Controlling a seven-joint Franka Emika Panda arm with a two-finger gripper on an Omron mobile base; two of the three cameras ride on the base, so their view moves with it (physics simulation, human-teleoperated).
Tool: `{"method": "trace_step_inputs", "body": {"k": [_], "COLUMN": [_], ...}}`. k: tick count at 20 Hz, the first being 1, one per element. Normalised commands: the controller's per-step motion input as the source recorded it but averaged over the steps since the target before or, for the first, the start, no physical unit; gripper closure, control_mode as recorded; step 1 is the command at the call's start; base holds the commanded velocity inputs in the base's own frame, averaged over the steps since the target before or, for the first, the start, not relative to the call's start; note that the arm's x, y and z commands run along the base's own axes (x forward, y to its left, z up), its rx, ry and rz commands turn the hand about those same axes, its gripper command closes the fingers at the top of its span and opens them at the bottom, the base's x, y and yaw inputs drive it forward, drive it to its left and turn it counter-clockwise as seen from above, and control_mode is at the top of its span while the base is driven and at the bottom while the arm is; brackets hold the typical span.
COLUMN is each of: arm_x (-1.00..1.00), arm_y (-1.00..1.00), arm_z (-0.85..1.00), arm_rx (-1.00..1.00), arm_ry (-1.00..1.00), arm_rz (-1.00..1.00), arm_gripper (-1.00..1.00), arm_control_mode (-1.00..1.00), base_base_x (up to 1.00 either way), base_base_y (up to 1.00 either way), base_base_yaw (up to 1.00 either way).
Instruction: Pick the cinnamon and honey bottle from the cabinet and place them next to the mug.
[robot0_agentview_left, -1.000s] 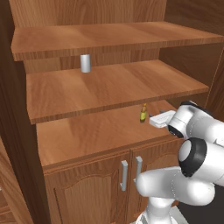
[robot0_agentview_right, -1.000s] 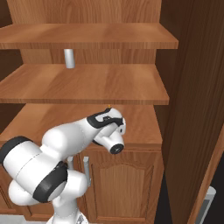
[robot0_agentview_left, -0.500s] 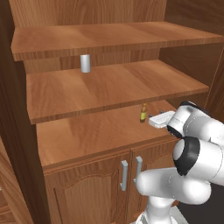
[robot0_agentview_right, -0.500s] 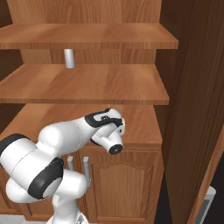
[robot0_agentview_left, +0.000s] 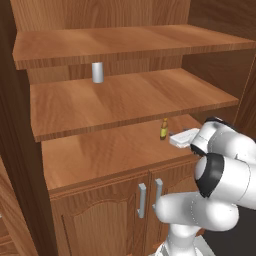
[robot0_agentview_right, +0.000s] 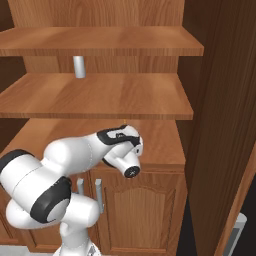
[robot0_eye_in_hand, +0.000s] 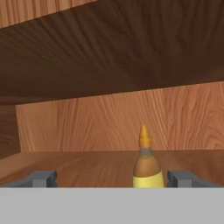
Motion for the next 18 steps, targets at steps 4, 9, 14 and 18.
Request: {"method": "trace_step_inputs", "body": {"k": [4, 9, 14, 18], "arm_x": [0.0, 0.02, 0.17, 0.18], "arm_y": [0.0, 0.0, 0.0, 0.0], "arm_z": [-0.18, -0.18, -0.09, -0.08], "arm_rx": [0.0, 0.0, 0.0, 0.0], "arm_ry": [0.0, 0.0, 0.0, 0.0], "arm_rz": [0.0, 0.0, 0.0, 0.0], "arm_gripper": [-1.0, -1.0, -1.0, -1.0], "arm_control_mode": [-1.0, -1.0, -1.0, -1.0], "base_base_x": [0.0, 0.0, 0.0, 0.0], "base_base_y": [0.0, 0.0, 0.0, 0.0], "base_base_yaw": [0.0, 0.0, 0.0, 0.0]}}
